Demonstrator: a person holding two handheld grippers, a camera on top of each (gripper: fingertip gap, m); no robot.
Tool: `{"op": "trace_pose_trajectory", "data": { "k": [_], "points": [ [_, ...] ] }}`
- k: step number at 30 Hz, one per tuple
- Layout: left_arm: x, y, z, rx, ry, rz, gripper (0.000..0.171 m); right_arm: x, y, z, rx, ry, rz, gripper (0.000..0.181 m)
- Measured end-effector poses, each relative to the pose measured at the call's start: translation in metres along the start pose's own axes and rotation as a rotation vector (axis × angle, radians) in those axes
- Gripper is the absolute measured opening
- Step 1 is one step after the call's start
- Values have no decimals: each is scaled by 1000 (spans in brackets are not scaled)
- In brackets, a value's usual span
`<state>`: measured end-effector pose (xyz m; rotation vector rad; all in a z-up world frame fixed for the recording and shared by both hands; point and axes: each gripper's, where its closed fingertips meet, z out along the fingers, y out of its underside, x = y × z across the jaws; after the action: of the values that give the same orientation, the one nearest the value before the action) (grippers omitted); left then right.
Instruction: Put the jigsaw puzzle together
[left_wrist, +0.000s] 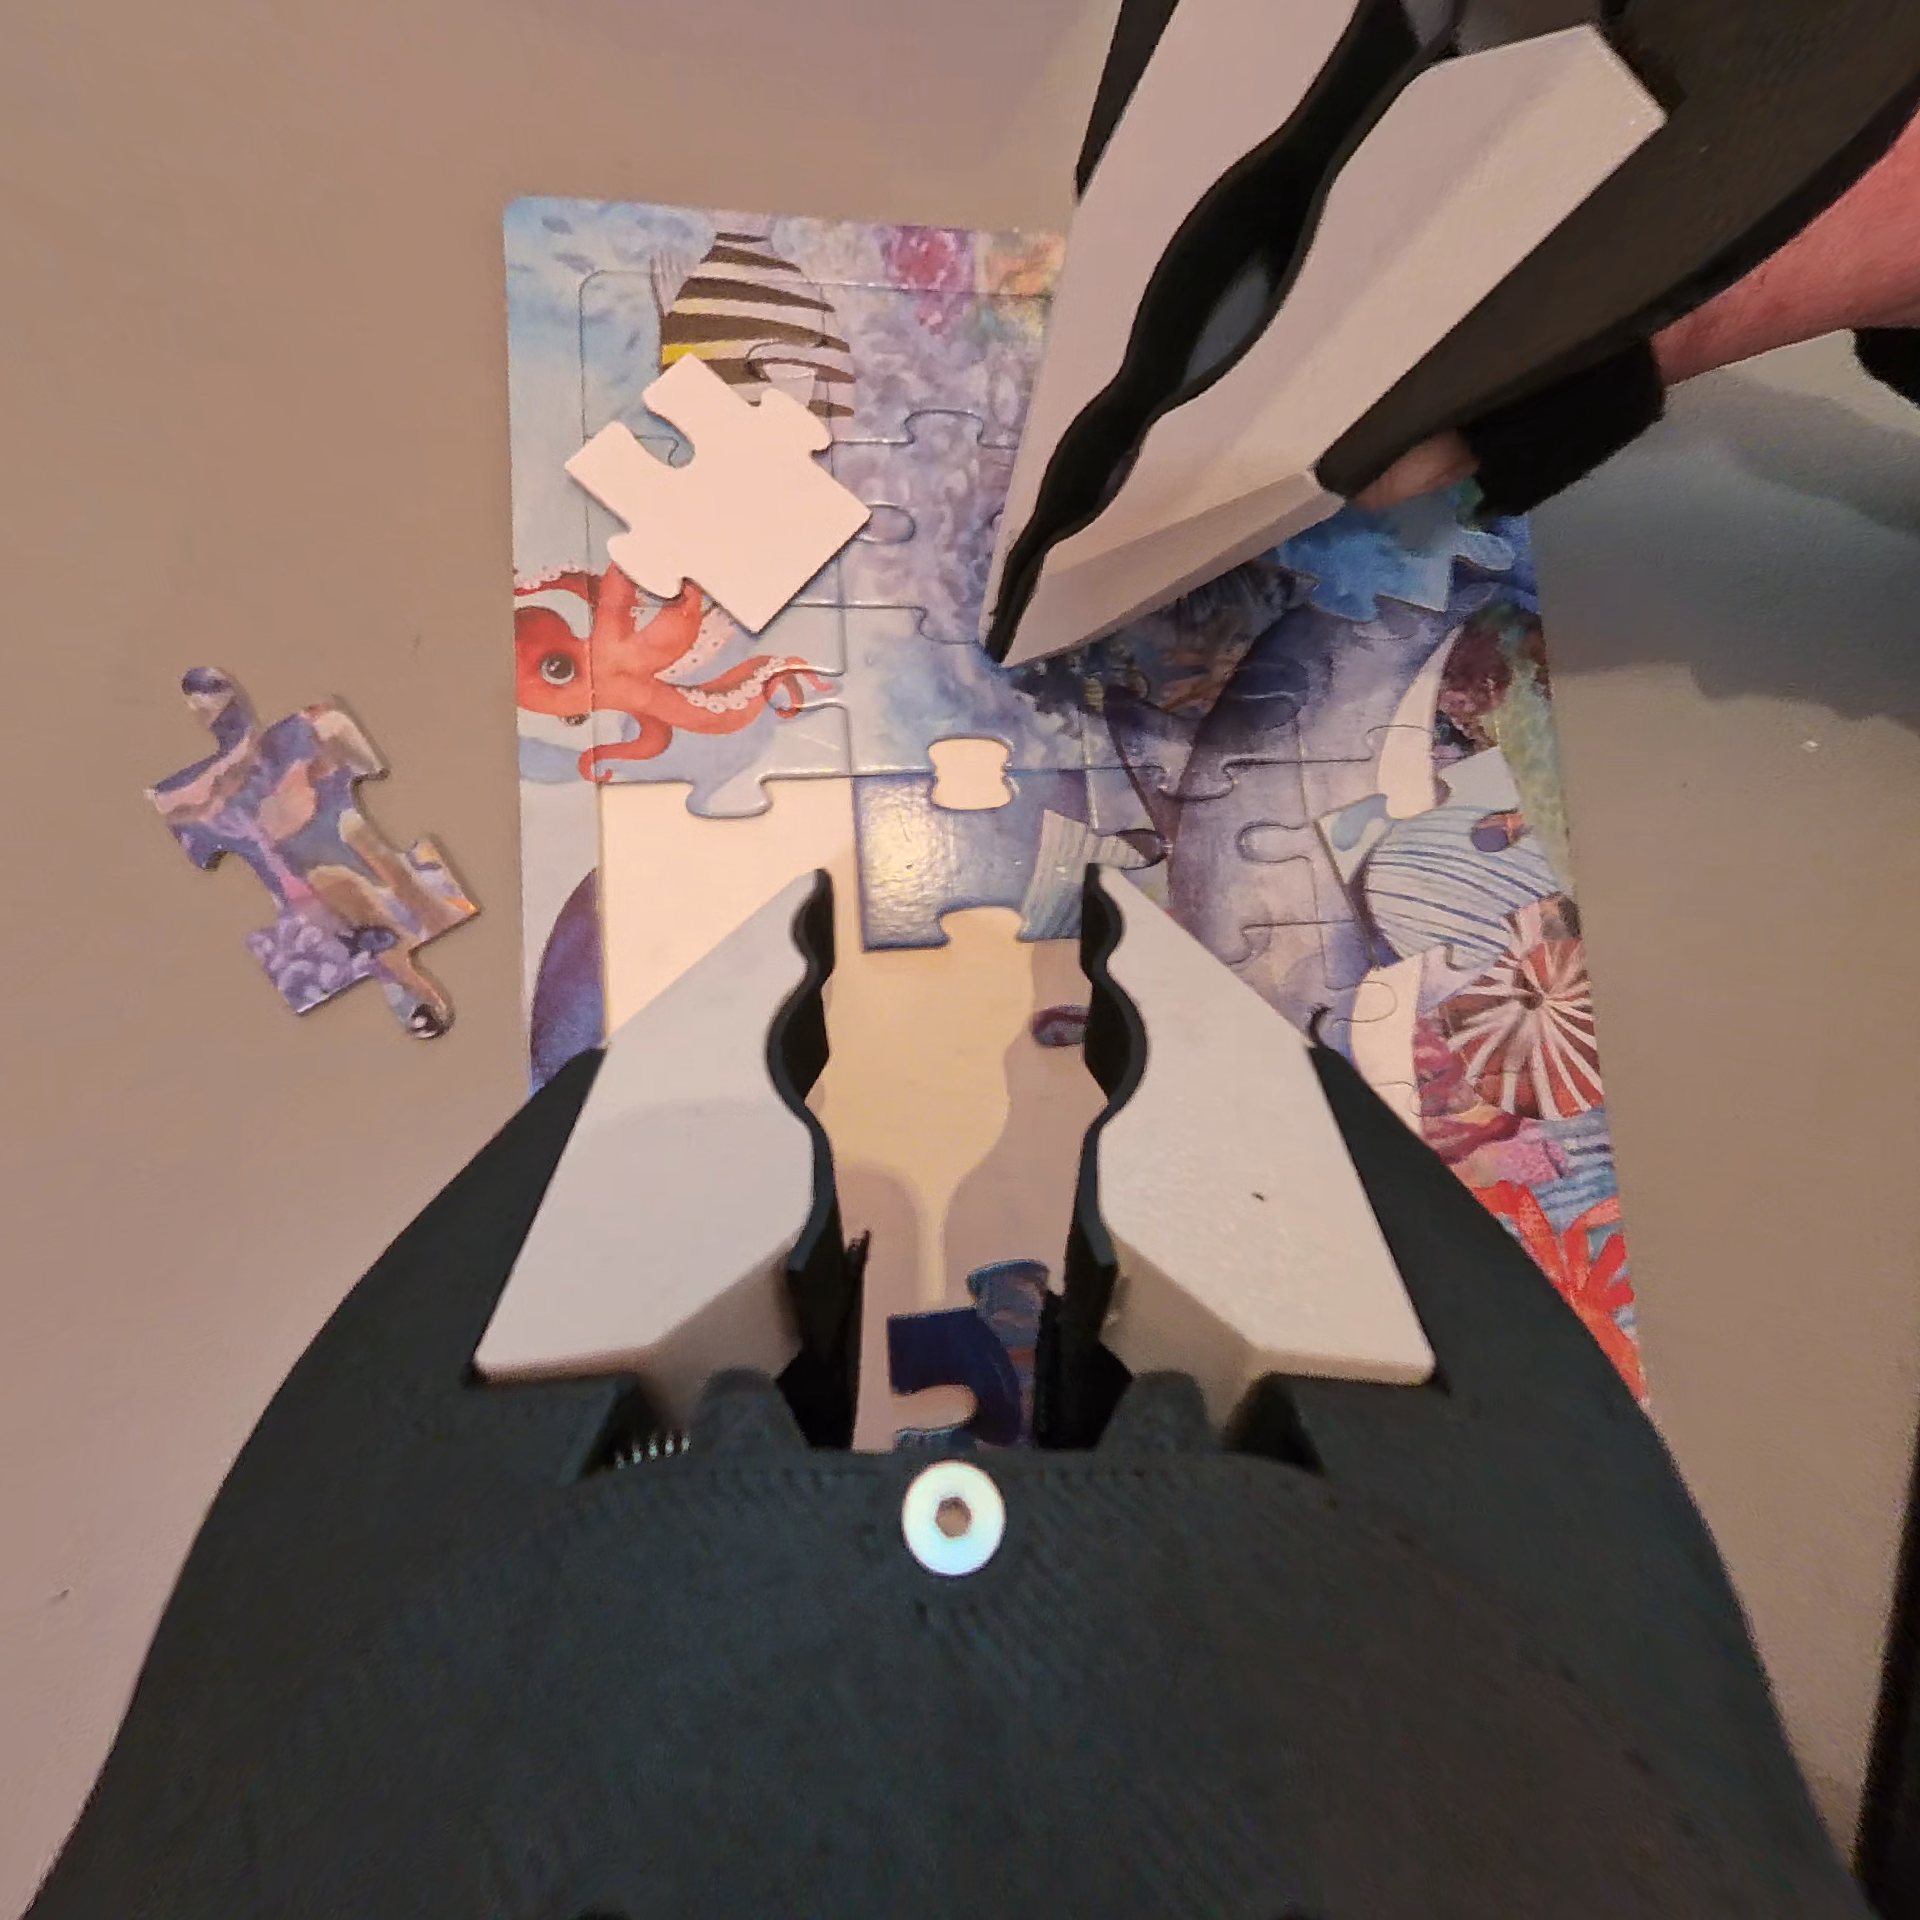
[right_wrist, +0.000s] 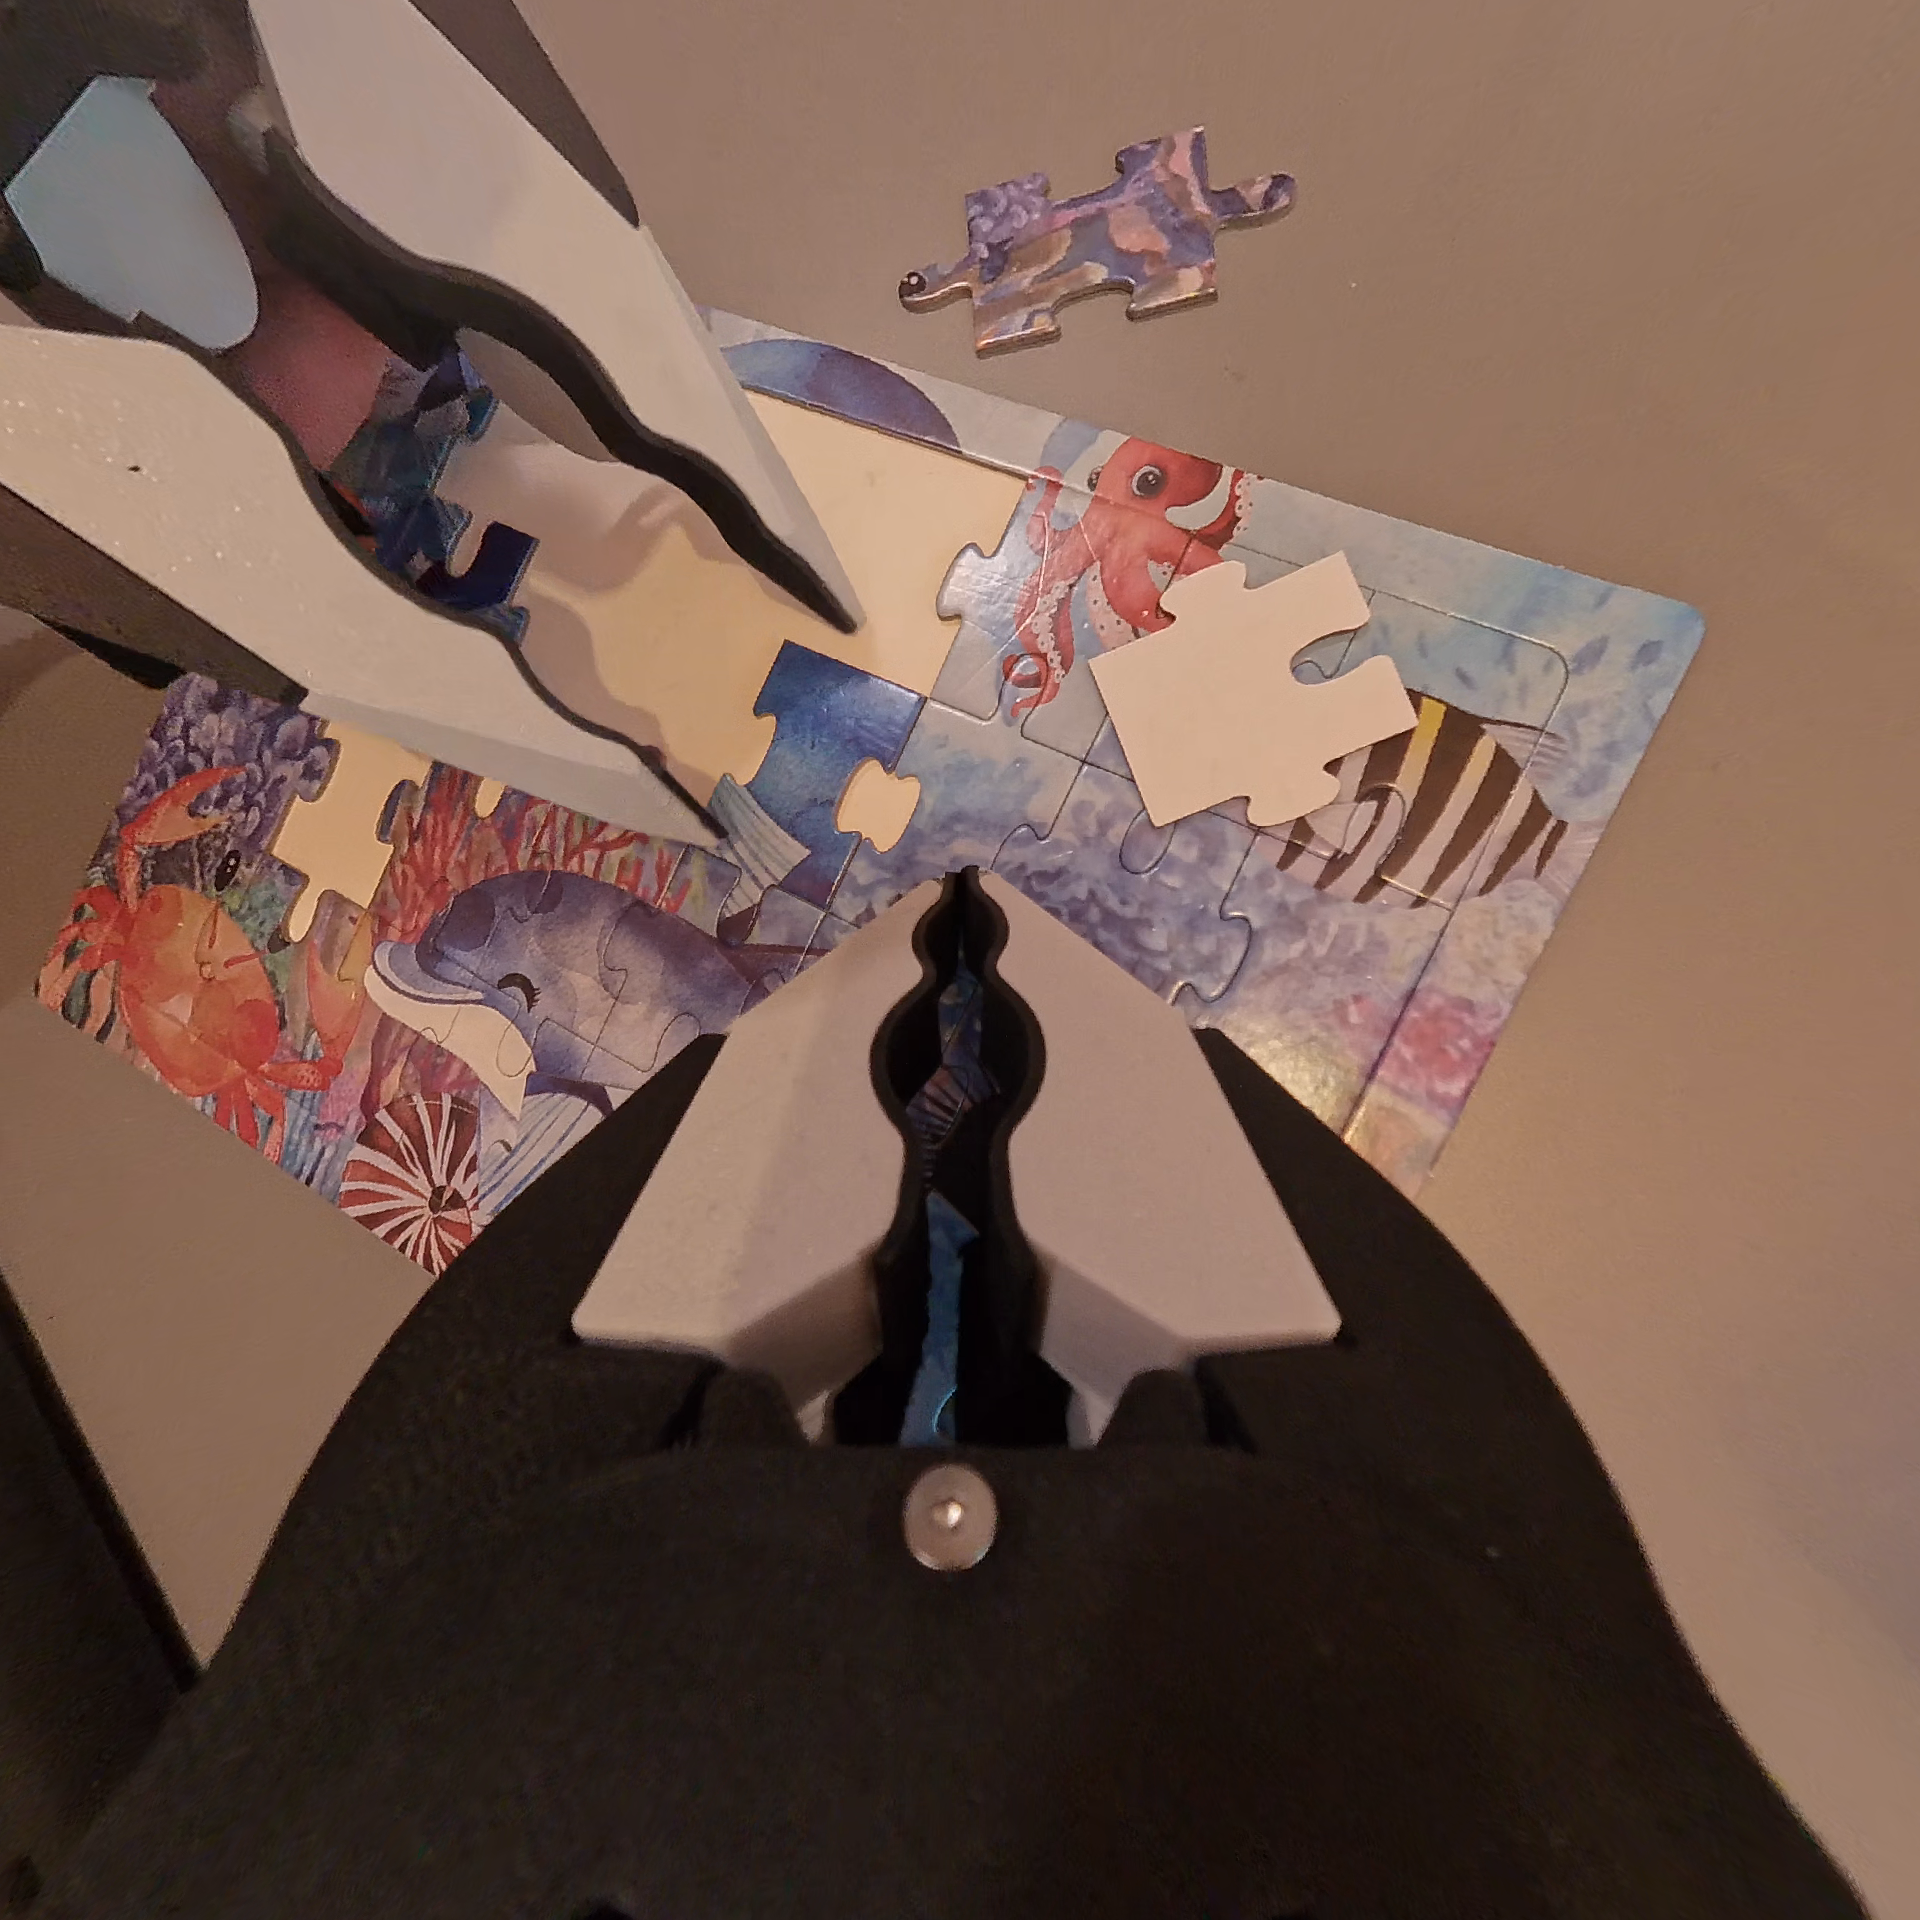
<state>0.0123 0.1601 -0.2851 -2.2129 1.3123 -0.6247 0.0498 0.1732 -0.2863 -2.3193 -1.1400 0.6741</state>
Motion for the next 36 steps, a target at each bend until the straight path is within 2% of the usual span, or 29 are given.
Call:
{"op": "trace_pose_trajectory", "data": {
  "k": [8, 9, 10, 11, 13, 15, 17, 19, 20, 23, 26, 28, 31, 36],
  "points": [
    [9, -5, -1, 57, 98, -67, 43, 0, 0, 0, 8, -9, 9, 0],
    [22, -13, -3, 104, 182, -77, 12, 0, 0, 0, 9, -12, 11, 0],
    [38, -27, -9, 182, 285, -103, 25, 0, 0, 0, 11, -14, 13, 0],
    [40, -29, -7, 174, 286, -107, 23, 0, 0, 0, 13, -15, 14, 0],
    [28, -14, 6, 59, 162, -43, 22, 0, 0, 0, 19, -18, 16, 0],
    [27, -22, 0, 121, 172, -53, 28, 0, 0, 0, 19, -15, 10, 0],
    [11, -8, -4, 38, 40, 65, 31, 0, 0, 0, 15, 0, -4, 0],
    [0, 3, -7, -4, -17, 83, 40, -4, 1, -3, -7, 13, -22, 3],
    [-1, 6, -6, -3, -11, 81, 42, -7, -4, -5, 15, 17, -34, 11],
    [0, 15, -10, -20, 0, 111, 44, -24, -13, -6, 27, 0, -90, 11],
    [-2, 22, -15, -39, 3, 111, 44, -40, -13, 6, -15, 4, -121, 20],
    [-1, 24, -17, -21, 24, 91, 45, -38, -7, 17, -84, 87, -135, 24],
    [-1, 25, -18, -7, 33, 78, 42, -37, -9, 21, -100, 169, -132, 26],
    [0, 25, -19, -6, 39, 69, 43, -38, -9, 21, -96, 195, -72, 25]
  ]
}}
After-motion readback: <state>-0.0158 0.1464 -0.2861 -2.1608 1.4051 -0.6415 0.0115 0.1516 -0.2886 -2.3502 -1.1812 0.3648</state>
